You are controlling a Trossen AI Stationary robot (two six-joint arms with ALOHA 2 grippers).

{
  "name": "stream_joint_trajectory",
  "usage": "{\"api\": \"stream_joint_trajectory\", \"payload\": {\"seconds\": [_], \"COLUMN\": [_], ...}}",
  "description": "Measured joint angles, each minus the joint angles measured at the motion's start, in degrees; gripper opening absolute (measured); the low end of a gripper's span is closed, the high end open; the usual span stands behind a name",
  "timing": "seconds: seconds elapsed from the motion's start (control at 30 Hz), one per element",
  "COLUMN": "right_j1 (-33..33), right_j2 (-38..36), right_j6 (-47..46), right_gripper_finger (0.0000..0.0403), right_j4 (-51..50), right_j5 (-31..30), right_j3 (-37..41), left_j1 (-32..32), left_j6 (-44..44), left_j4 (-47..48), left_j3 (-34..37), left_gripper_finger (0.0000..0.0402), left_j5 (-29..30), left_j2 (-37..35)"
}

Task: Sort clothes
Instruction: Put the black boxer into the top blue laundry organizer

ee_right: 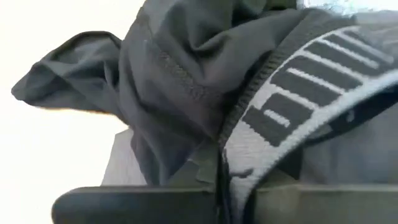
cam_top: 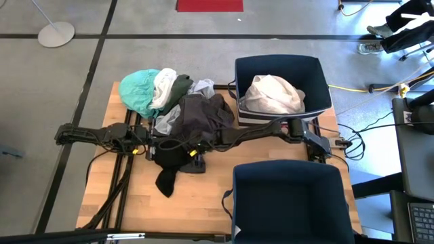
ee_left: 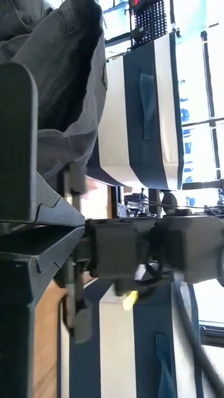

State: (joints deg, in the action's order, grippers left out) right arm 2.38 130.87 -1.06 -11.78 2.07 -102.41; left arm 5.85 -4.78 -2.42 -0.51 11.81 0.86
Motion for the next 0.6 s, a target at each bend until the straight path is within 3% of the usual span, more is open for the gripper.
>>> {"api": "stream_joint_trajectory", "payload": {"seconds": [0.17,0.37,0.6], "right_j1": [1.15,2.66,2.88], "right_j2": [-2.98,-7.3,-13.2], "right_j6": [1.5,4.52,6.89], "right_gripper_finger": [0.0029,0.0007,0.0016], "right_j4": [-1.36,-4.58,-10.1], "right_j5": [-4.08,-8.03,-13.51], "right_j3": [-0.02,-0.02,-0.02], "left_j1": [0.0,0.0,0.0], "left_j6": [0.0,0.2,0.09], "left_j4": [0.0,0.0,0.0], "left_j3": [-0.02,-0.01,-0.01], "left_gripper_finger": [0.0,0.0,0.0], "left_j5": [0.0,0.0,0.0], "left_j2": [0.0,0.0,0.0]}}
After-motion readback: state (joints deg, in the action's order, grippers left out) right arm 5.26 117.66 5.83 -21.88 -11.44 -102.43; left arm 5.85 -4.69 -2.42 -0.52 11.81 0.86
